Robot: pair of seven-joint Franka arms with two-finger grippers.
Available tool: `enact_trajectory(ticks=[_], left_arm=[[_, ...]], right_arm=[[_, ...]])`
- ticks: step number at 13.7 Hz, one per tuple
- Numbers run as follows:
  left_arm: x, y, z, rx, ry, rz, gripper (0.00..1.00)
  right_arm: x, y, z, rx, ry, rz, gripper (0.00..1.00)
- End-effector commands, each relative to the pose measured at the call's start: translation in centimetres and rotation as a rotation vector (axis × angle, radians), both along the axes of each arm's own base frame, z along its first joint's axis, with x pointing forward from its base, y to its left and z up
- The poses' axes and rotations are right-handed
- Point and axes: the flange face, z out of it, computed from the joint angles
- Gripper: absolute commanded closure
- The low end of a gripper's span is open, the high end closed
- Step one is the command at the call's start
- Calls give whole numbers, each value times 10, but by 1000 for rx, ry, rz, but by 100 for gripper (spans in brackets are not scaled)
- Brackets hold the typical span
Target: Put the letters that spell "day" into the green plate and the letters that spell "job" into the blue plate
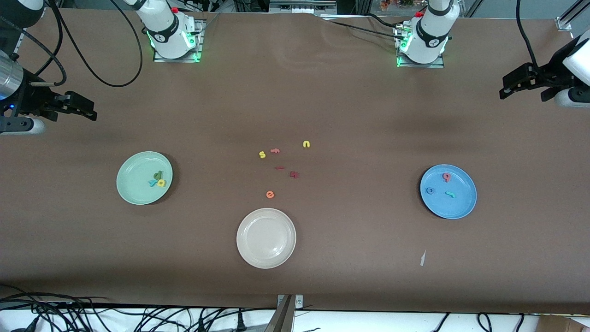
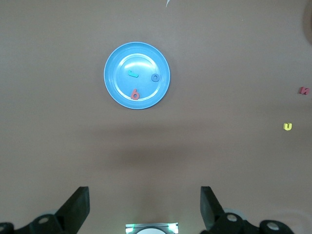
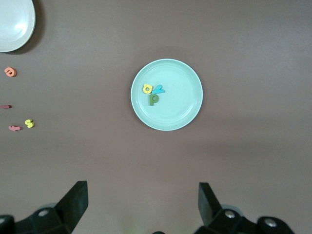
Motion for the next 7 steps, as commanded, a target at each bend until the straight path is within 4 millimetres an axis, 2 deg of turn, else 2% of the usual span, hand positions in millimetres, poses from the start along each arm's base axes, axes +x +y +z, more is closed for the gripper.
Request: enact_trajectory(ticks=[1,7], left_arm=[[2,0,6,-2,0,0,0],[2,0,6,-2,0,0,0]], right_arm=[[-4,-3,0,-8,-4,1,0],[-4,-3,1,-20,-7,3,0]])
